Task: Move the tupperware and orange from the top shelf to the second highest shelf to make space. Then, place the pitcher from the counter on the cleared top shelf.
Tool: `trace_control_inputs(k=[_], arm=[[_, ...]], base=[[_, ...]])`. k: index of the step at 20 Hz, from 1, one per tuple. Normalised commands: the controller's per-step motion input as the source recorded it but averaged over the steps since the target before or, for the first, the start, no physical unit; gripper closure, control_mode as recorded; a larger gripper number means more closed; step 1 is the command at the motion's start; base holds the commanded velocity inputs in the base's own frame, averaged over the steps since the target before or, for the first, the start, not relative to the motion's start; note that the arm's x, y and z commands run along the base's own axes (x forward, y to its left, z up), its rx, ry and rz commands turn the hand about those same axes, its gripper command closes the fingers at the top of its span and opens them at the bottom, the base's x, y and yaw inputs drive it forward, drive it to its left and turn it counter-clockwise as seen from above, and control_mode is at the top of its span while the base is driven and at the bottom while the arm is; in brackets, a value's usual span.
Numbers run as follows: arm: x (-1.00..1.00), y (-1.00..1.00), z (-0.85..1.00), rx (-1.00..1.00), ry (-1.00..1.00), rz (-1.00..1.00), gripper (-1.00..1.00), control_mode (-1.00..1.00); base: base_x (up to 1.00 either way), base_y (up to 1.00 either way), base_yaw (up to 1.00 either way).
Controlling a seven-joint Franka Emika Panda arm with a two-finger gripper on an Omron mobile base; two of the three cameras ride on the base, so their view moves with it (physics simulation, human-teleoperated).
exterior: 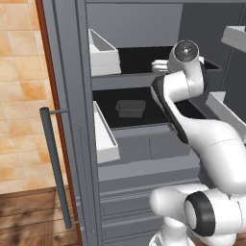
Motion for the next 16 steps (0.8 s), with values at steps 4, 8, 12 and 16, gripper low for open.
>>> trace_control_inputs(k=[4, 8, 12, 16], arm=[[-1.00, 0.31, -0.34, 0.00, 0.01, 0.16, 1.00, -1.00], [-0.89, 0.11, -0.79, 0.00, 0.00, 0.19, 1.00, -1.00], [-0.54, 0.00, -0.88, 0.00, 0.01, 0.09, 1.00, -1.00], [-0.07, 0.00, -0.81, 0.00, 0.03, 0.05, 1.00, -1.00]], base=[[0.00, 0.00, 0.00], [0.00, 0.00, 0.00], [0.00, 0.00, 0.00], [0.00, 0.00, 0.00]])
